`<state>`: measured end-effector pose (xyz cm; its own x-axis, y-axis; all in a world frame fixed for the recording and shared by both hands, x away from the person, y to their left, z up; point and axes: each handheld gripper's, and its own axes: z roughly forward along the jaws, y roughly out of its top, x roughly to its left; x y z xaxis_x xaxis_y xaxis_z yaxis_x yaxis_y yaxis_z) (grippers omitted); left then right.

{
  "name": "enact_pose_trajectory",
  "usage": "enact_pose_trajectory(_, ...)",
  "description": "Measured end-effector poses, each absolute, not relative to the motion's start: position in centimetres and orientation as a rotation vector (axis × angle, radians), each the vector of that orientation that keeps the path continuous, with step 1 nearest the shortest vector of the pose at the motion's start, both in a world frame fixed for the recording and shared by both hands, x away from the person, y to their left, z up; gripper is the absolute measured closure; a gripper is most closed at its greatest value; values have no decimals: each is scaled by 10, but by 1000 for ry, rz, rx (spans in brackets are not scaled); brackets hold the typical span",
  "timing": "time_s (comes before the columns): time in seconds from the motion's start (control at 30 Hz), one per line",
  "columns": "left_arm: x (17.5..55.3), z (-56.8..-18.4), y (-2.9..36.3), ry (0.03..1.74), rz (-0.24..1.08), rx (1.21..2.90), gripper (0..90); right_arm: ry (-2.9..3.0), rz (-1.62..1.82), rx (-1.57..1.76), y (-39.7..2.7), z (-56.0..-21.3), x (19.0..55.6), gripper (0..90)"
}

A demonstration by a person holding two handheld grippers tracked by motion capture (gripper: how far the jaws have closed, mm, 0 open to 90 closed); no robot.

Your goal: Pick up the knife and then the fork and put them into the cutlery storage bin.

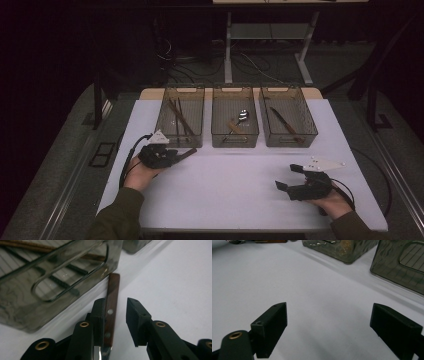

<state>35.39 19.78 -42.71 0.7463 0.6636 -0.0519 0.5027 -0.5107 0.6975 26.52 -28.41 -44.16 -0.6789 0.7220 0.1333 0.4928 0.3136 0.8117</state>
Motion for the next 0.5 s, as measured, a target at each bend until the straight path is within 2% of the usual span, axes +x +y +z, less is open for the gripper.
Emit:
enact_pose_trajectory(0.23,354,-437,209,861,244,2268,676,2320,1299,1107,-285,-441,265,139)
enact_pose_trajectory(0.5,354,-440,209,820,264,2327,705,2332,1298,1103,-285,-442,265,138)
